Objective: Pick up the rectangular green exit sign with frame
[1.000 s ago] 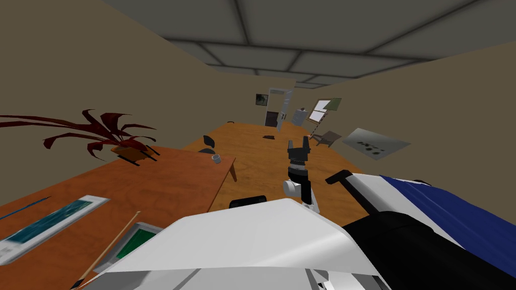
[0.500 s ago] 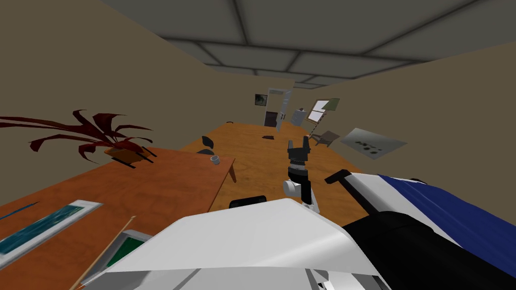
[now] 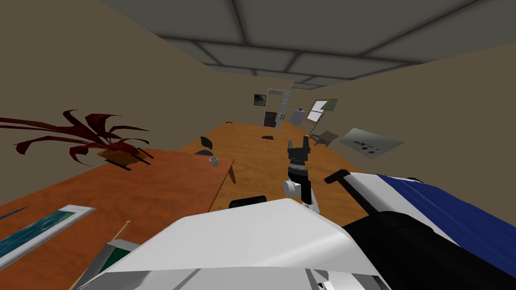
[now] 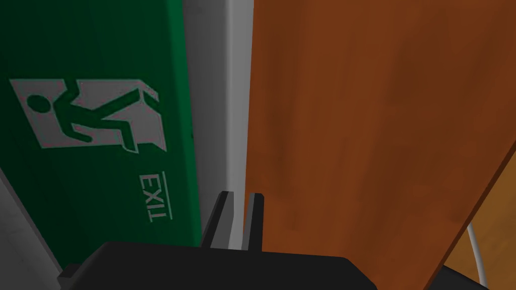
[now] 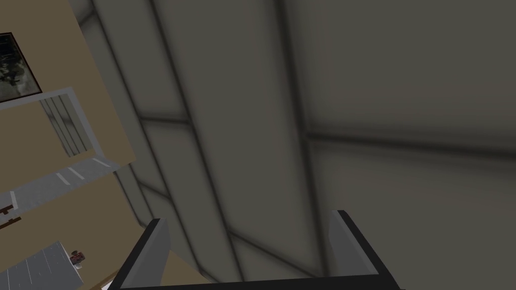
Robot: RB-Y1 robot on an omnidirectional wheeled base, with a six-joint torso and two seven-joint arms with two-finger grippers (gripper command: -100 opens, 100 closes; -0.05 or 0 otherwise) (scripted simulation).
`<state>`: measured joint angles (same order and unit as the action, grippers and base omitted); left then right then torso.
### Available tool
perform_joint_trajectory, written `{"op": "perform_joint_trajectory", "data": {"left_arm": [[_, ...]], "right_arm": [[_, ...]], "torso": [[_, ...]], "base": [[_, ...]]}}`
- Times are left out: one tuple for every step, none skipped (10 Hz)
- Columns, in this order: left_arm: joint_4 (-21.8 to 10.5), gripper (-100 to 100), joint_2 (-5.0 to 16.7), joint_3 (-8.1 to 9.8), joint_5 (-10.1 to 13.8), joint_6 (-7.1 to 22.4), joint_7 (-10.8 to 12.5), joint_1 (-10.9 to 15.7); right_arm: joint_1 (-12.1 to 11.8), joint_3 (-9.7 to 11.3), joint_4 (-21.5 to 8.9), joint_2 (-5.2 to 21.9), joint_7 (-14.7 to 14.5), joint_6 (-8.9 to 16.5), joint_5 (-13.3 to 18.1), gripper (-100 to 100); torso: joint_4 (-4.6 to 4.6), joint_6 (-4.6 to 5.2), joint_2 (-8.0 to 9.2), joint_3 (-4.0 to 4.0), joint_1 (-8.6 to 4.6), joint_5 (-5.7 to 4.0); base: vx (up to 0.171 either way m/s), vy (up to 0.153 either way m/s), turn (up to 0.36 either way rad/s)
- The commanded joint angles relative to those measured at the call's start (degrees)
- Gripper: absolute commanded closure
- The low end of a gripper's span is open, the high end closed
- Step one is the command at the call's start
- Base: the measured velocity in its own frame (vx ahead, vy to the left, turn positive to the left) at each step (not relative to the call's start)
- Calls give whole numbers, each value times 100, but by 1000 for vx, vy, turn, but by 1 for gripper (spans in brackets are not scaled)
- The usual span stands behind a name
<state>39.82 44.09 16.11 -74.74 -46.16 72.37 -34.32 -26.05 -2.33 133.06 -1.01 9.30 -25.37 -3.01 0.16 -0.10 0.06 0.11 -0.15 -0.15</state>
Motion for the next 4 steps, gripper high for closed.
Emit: {"op": "perform_joint_trajectory", "data": {"left_arm": [[74,100,11,-88,161,47,4,-94],[189,100,51,-247,392,104,-17,-274],[95,100,43,-164,274,56,-17,-161],[100,0,44,-178,295,62,-24,-171]], "right_arm": [[0,0,0,0,0,0,0,0],[0,0,0,0,0,0,0,0],[0,0,0,0,0,0,0,0],[0,0,0,0,0,0,0,0]], "torso": [[0,0,0,0,0,0],[0,3,-1,0,-1,0],[-2,2,-4,-3,-4,-1],[-2,3,-2,-2,-5,-3]], "base": [[19,5,-5],[27,-2,-33],[13,-1,-3],[0,0,0]]}}
